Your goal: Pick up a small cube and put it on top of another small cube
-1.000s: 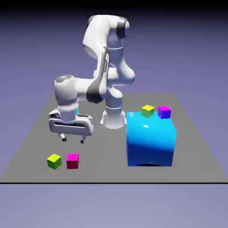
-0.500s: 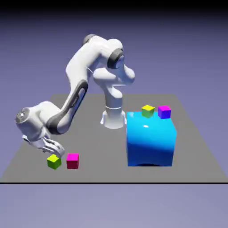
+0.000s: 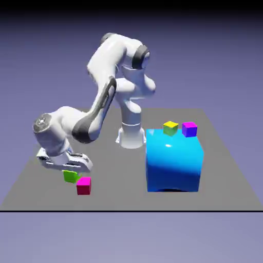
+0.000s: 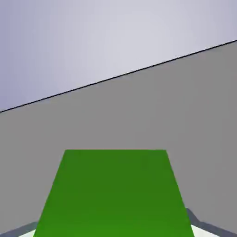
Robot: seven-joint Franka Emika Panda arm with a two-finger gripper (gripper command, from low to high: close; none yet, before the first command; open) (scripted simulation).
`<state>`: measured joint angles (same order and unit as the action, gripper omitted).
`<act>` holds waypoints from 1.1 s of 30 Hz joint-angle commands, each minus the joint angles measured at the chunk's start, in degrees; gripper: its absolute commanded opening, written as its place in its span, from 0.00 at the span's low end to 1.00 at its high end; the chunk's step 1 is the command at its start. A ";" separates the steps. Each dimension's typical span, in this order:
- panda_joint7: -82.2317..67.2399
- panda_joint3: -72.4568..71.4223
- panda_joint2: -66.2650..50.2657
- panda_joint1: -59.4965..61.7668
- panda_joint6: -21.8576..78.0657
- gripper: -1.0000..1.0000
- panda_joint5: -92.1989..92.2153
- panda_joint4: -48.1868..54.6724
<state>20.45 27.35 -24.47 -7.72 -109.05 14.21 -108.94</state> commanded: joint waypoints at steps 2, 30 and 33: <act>-2.51 -3.61 4.16 -2.46 0.33 0.00 -2.72 -2.10; -32.86 -44.15 43.80 -27.53 -6.38 0.00 -33.97 -36.39; -33.42 -44.38 44.47 -27.88 -3.89 1.00 -33.28 -34.54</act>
